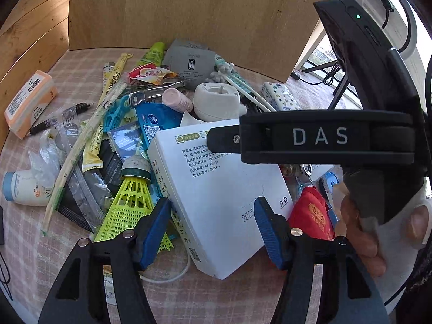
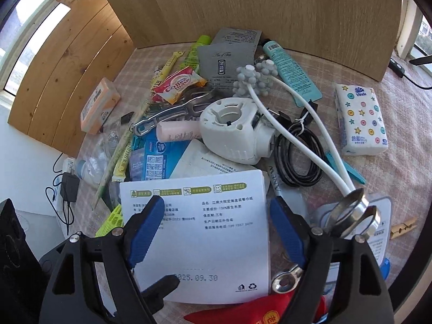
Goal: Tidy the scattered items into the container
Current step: 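Close both grippers on the white printed box from opposite sides, then lift the white box with both grippers and carry it over the black tray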
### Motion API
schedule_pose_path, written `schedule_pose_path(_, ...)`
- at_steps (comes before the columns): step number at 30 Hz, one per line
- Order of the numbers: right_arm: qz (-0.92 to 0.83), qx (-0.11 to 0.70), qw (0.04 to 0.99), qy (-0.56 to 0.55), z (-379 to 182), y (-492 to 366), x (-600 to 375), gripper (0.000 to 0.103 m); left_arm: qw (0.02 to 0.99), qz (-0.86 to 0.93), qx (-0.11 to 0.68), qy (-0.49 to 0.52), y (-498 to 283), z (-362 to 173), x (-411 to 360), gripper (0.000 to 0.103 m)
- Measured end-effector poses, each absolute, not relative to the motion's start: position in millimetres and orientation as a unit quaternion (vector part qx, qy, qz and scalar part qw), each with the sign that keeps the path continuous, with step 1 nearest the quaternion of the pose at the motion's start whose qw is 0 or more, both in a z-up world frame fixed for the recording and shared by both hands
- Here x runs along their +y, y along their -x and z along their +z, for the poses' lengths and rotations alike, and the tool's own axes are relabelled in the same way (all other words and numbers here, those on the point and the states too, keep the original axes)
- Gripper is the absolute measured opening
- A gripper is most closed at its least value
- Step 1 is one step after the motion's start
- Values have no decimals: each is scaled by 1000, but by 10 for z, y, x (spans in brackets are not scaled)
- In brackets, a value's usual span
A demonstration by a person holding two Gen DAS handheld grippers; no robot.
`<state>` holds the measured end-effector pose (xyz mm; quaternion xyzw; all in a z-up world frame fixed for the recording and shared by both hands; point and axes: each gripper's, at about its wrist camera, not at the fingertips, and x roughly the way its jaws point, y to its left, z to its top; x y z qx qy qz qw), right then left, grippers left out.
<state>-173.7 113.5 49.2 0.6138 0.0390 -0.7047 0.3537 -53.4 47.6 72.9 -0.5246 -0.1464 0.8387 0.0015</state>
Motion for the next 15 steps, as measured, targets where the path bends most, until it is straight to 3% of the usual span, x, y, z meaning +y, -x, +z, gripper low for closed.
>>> schedule_pose_path(15, -699, -5, 336, -632, 503, 1542, 1288, 81, -5, 831, -189, 523, 472, 683, 360, 62)
